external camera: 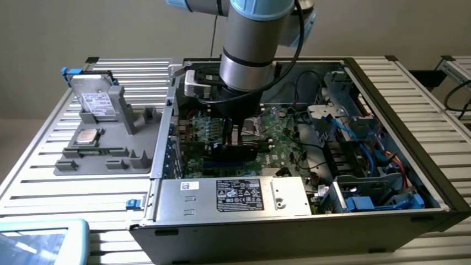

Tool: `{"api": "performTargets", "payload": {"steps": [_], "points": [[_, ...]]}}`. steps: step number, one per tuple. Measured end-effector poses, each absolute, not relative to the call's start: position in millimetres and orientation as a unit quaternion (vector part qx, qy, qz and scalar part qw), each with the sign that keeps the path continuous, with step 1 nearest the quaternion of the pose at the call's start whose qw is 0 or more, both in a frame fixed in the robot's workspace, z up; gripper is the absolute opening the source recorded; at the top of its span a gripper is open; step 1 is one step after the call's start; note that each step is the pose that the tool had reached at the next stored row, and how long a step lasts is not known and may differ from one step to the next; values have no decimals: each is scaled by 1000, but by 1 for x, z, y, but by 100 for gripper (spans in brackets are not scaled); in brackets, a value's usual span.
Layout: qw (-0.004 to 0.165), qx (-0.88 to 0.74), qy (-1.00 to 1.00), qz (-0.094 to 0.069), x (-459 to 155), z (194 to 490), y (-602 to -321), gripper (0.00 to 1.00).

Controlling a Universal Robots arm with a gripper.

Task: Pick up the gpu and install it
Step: 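Insert the gpu into the slot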

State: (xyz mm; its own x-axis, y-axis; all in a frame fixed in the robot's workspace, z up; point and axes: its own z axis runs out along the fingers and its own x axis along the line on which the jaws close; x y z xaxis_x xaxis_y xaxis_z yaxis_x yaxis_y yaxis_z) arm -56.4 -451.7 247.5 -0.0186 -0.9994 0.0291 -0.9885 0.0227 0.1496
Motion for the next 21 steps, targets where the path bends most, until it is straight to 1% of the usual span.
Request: {"api": "performTargets", "payload": {"steps": [21], "points": [[66,697,-712,-41,-56,245,-452,27]]}}
